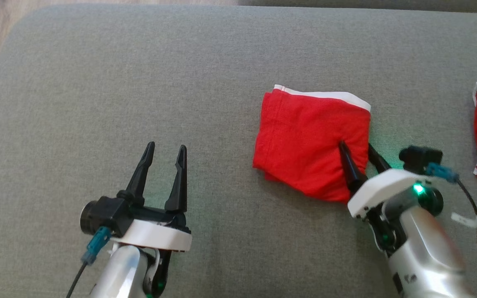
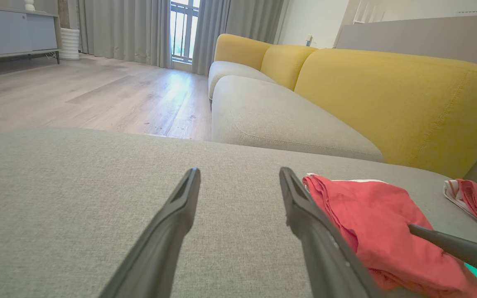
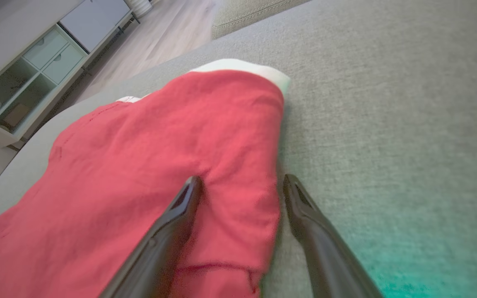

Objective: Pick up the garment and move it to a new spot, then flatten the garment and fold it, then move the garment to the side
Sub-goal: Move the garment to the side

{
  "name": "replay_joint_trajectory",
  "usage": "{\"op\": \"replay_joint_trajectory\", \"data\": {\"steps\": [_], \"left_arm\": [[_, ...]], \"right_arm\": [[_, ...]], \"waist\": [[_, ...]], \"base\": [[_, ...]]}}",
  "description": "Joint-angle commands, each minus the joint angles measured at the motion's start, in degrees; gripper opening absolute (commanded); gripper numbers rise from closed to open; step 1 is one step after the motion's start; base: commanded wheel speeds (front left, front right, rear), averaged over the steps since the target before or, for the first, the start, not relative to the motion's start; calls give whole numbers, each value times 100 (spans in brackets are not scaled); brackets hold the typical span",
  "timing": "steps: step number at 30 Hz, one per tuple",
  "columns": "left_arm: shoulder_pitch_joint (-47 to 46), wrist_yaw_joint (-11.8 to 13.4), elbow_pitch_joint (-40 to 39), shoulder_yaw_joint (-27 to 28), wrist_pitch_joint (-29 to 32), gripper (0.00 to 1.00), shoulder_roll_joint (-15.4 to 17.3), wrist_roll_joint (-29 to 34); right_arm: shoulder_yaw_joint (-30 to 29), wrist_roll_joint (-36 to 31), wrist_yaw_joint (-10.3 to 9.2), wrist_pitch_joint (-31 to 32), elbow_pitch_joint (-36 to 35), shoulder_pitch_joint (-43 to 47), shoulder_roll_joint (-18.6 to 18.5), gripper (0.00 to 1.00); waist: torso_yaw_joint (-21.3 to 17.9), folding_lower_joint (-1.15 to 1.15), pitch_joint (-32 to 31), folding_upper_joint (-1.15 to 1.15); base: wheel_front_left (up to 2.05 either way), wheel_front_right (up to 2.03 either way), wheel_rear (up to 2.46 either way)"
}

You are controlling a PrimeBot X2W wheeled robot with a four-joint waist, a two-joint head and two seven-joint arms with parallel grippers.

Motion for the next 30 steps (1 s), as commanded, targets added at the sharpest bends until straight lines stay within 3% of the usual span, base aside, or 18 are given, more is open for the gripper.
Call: {"op": "replay_joint_trajectory", "data": {"steps": [1,2,3,5,13,17,24,30], "left_arm": [[-208,11,-152,174,-30,100,22,64],[-215,9,-147,182,-30,100,22,61],[-220,8,-143,188,-30,100,22,63],[-222,8,-136,200,-30,100,22,76],[-181,16,-161,245,-30,100,21,127],[-157,6,-178,269,-30,100,21,85],[-215,10,-320,260,-30,100,21,-81],[-348,6,-355,224,-30,100,21,-57]], "right_arm": [[262,56,43,106,116,-173,29,100],[324,56,43,129,206,-219,29,100],[377,48,43,142,288,-261,29,77],[460,-25,43,111,422,-340,29,0],[614,-790,43,-267,595,-665,25,0],[786,-1237,43,-330,465,-824,-168,0],[1346,-1590,43,-194,36,-1029,-900,0],[1963,-1289,43,214,-475,-1240,-2151,0]], "waist": [[25,0,16,0],[29,0,19,0],[30,0,16,0],[21,0,3,0],[-209,0,-129,0],[-399,0,-209,0],[-710,0,-277,0],[-937,0,-190,0]], "base": [[0,0,0],[0,0,0],[0,0,0],[0,0,0],[0,0,0],[0,0,0],[0,0,0],[0,0,0]]}}
